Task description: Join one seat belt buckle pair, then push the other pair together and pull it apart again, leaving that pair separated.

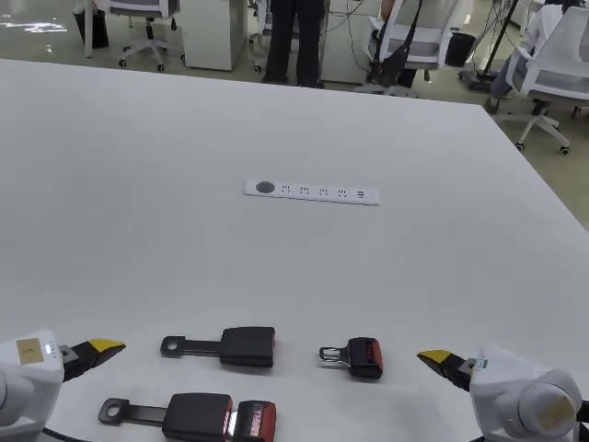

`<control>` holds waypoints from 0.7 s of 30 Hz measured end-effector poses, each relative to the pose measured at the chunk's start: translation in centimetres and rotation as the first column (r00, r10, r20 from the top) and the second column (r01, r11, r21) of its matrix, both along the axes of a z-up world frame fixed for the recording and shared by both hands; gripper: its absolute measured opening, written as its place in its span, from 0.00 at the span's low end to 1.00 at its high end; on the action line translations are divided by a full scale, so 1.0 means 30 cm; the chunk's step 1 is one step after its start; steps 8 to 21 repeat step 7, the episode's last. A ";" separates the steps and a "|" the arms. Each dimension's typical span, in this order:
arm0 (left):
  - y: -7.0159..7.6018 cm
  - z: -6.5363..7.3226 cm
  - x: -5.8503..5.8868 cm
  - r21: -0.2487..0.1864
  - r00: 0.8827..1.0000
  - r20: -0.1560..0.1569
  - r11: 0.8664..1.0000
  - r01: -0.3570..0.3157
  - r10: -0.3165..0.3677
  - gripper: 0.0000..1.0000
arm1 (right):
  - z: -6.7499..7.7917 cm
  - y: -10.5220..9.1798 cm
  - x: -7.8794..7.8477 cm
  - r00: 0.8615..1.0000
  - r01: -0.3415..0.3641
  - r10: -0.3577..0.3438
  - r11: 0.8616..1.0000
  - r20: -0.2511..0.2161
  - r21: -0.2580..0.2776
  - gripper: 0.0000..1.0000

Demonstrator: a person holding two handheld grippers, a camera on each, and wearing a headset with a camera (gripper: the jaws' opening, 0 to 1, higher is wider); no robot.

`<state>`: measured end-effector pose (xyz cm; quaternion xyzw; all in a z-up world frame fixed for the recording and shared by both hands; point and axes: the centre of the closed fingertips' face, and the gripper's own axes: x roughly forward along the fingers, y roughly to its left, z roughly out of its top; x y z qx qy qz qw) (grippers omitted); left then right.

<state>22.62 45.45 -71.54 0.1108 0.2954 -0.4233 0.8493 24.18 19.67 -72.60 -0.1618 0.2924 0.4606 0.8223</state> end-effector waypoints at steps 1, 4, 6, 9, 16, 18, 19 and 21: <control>0.006 0.000 0.004 0.007 1.000 0.010 1.000 -0.004 0.004 1.00 | -0.001 -0.001 0.000 1.000 0.000 0.000 1.000 0.002 -0.001 0.99; 0.010 0.004 0.009 0.011 1.000 0.022 1.000 -0.008 0.007 1.00 | 0.009 0.000 -0.005 1.000 0.000 0.000 1.000 0.002 -0.004 0.99; 0.007 0.006 0.008 0.013 1.000 0.024 1.000 -0.005 0.004 1.00 | 0.004 -0.003 -0.001 1.000 0.001 -0.001 1.000 0.002 -0.005 0.99; 0.007 0.005 0.007 0.016 1.000 0.024 1.000 -0.002 0.002 1.00 | 0.004 -0.004 0.000 1.000 0.002 -0.002 1.000 0.002 -0.005 0.99; 0.007 0.005 0.007 0.016 1.000 0.024 1.000 -0.002 0.002 1.00 | 0.004 -0.004 0.000 1.000 0.002 -0.002 1.000 0.002 -0.005 0.99; 0.007 0.005 0.007 0.016 1.000 0.024 1.000 -0.002 0.002 1.00 | 0.004 -0.004 0.000 1.000 0.002 -0.002 1.000 0.002 -0.005 0.99; 0.007 0.005 0.007 0.016 1.000 0.024 1.000 -0.002 0.002 1.00 | 0.004 -0.004 0.000 1.000 0.002 -0.002 1.000 0.002 -0.005 0.99; 0.007 0.005 0.007 0.016 1.000 0.024 1.000 -0.002 0.002 1.00 | 0.004 -0.004 0.000 1.000 0.002 -0.002 1.000 0.002 -0.005 0.99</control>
